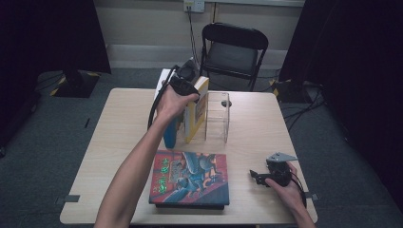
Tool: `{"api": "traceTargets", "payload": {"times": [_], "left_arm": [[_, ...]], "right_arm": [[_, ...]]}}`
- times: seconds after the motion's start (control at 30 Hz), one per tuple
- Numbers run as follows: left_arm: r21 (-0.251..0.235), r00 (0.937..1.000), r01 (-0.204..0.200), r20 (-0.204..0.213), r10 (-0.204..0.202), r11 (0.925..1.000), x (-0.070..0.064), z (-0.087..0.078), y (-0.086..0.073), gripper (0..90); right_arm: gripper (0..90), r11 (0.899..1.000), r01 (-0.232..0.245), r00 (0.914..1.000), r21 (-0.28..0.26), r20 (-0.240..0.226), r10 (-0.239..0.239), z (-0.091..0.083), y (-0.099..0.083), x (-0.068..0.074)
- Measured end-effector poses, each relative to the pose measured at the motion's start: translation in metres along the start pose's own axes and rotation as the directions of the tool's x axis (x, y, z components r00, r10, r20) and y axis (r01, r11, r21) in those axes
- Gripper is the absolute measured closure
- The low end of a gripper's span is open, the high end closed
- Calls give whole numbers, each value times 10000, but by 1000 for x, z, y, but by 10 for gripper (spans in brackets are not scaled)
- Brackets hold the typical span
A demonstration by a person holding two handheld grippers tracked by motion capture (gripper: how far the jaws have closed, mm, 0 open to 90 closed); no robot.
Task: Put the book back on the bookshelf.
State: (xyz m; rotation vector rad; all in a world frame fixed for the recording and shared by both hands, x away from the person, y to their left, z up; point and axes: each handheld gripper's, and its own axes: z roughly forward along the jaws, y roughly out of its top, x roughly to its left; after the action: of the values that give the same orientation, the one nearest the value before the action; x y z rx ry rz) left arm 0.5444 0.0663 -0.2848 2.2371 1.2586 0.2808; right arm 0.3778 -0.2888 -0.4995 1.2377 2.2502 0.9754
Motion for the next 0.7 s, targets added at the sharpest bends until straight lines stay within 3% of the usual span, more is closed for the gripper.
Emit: {"api": "traceTargets", "payload": {"times": [0.2, 0.37, 0.47, 0.53, 0.57, 0.6, 0.63, 0.7], "left_arm": [[-1158, 9994, -321, 108, 336, 9928, -1, -11, -21, 464], [-2450, 9967, -629, 337, 733, 9675, -2, -17, -35, 443], [-3092, 9905, -1322, -55, 1372, 9417, -8, -17, -45, 443], [-3471, 9886, -1495, -339, 1469, 9258, -11, -14, -54, 443], [-3721, 9899, -1390, -263, 1393, 9177, -14, -12, -59, 443], [-3793, 9905, -1289, -53, 1372, 9162, -16, -12, -61, 443], [-3946, 9907, -1329, -258, 1336, 9092, -19, -12, -65, 435], [-4240, 9842, -1769, -701, 1626, 8882, -25, -10, -72, 444]], "right_arm": [[126, 10000, 4, 10000, -3, 3, -4, 0, 0, 0], [126, 10000, 10, 10000, -3, -6, -10, 0, 0, 0], [126, 10000, 6, 10000, -3, -5, -6, 0, 0, 0], [125, 10000, 2, 10000, -7, -8, -2, 0, 0, 0], [126, 10000, 3, 10000, -7, -7, -3, 0, 0, 0], [125, 10000, 10, 10000, -3, -10, -10, 0, 0, 0], [125, 10000, 3, 10000, -7, -7, -3, 0, 0, 0], [126, 10000, 11, 10000, -5, -6, -11, 0, 0, 0]]}}
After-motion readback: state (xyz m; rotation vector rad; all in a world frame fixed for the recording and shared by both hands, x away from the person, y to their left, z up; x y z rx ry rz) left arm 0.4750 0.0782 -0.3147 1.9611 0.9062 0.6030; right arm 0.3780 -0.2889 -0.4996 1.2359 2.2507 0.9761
